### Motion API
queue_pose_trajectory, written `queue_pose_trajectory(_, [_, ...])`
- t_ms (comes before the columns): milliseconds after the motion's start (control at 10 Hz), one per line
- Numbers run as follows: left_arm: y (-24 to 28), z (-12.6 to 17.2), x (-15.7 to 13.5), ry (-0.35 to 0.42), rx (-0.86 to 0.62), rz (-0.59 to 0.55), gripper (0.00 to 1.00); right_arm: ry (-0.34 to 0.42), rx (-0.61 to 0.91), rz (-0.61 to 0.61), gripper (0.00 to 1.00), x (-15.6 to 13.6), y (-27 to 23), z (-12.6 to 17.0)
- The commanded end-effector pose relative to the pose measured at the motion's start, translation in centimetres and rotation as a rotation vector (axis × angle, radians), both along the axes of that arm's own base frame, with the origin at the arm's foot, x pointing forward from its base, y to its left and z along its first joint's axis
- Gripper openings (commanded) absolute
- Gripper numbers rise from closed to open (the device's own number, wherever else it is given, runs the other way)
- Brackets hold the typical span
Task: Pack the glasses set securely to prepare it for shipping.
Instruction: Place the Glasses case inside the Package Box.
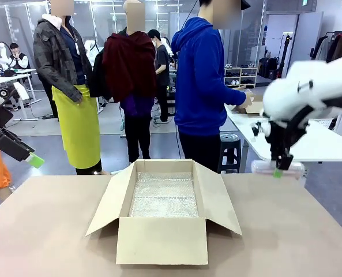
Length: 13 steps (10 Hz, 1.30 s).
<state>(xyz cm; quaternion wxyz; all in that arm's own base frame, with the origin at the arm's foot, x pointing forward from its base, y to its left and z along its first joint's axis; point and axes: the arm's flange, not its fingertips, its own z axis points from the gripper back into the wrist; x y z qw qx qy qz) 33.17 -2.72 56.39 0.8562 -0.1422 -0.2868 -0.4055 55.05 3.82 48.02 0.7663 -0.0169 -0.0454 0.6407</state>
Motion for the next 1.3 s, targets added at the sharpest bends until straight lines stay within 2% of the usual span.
queue_pose_trajectory(0, [0.2, 0.2, 0.0, -0.007, -0.012, -0.018, 1.00, 0.016, -0.039, -0.043, 0.41, 0.6, 3.9, 3.5])
queue_pose_trajectory(200, [0.2, 0.2, 0.0, -0.007, -0.012, -0.018, 1.00, 0.006, -0.031, -0.078, 0.41, 1.7, 9.4, 4.6])
queue_pose_trajectory(500, [0.2, 0.2, 0.0, -0.007, -0.012, -0.018, 1.00, -0.038, -0.036, -0.109, 0.41, 4.4, 21.1, 4.2])
queue_pose_trajectory(600, [0.2, 0.2, 0.0, -0.007, -0.012, -0.018, 1.00, -0.038, -0.054, -0.094, 0.41, 5.5, 25.8, 3.3])
queue_pose_trajectory(800, [0.2, 0.2, 0.0, -0.007, -0.012, -0.018, 1.00, -0.053, -0.062, -0.089, 0.41, 7.2, 32.2, 0.9])
queue_pose_trajectory(1000, [0.2, 0.2, 0.0, -0.007, -0.012, -0.018, 1.00, -0.042, -0.082, -0.063, 0.41, 8.8, 35.7, -2.8])
queue_pose_trajectory(1200, [0.2, 0.2, 0.0, -0.007, -0.012, -0.018, 1.00, -0.070, -0.051, -0.061, 0.41, 9.7, 37.2, -6.4])
